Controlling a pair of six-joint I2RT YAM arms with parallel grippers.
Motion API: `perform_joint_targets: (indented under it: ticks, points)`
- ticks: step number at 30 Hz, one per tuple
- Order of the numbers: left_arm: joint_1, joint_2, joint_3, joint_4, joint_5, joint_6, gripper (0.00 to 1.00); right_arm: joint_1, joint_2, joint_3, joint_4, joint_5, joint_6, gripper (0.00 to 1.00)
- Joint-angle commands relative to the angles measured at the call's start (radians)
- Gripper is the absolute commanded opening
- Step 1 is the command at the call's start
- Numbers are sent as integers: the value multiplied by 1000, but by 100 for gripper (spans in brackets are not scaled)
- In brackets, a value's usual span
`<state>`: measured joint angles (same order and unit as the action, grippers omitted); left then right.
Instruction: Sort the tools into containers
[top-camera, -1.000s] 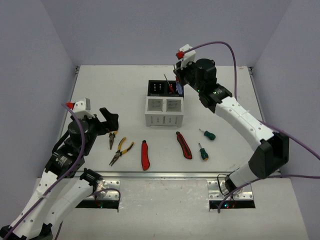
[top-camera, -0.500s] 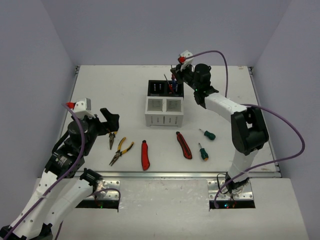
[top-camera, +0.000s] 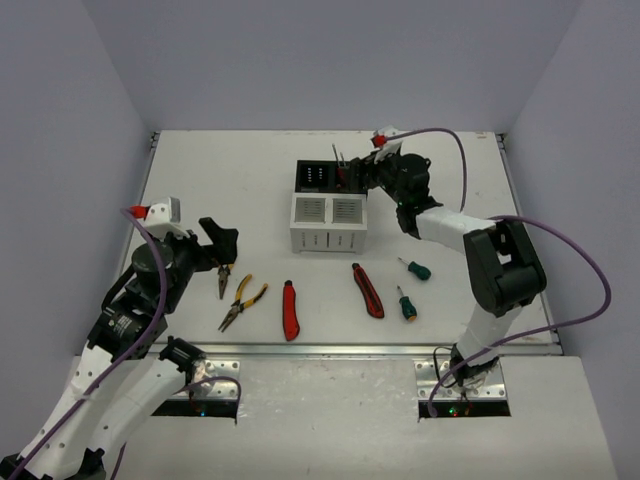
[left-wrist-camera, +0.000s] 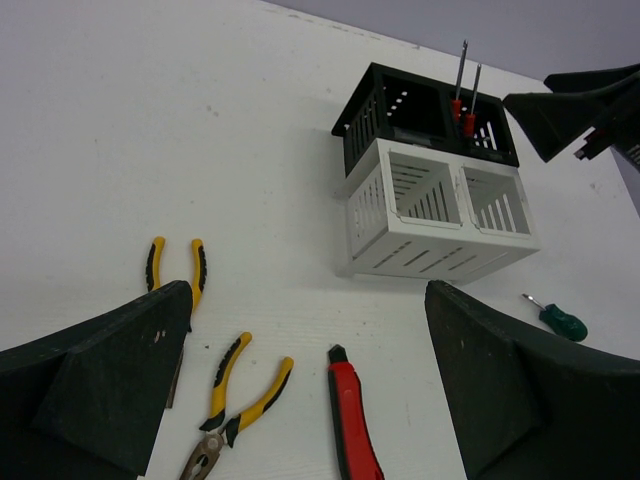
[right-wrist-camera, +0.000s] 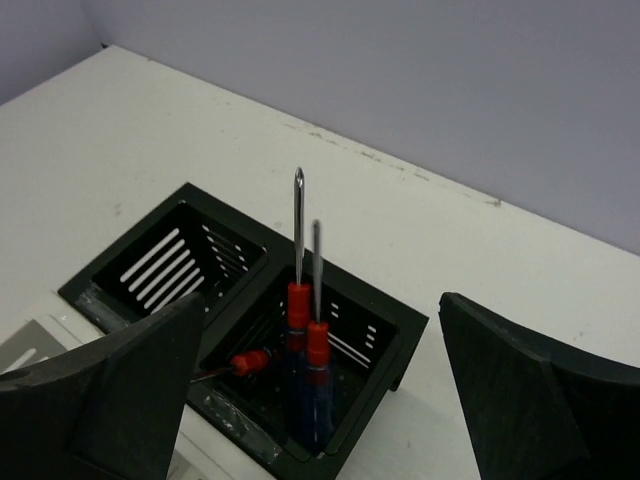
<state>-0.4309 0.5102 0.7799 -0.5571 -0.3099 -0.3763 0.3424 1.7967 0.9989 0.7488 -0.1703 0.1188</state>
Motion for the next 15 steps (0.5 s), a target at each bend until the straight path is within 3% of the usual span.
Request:
perform_joint_targets:
  ticks: [1, 3, 6, 10, 15]
  points:
    - [-8, -6, 10, 48, 6, 8, 100, -3, -171, 89, -69, 55, 34, 99]
    - [-8, -6, 11, 48, 3, 8, 100, -3, -213, 117, -181, 91, 48, 99]
    - [-9, -7, 11, 43, -14, 5, 100, -3, -308, 187, -573, 241, 88, 99]
    - [-8, -4, 18, 30, -59, -10, 100, -3, -406, 178, -919, 424, 107, 99]
    - [-8, 10, 18, 25, -66, -15, 100, -6, -459, 10, -1107, 453, 55, 99]
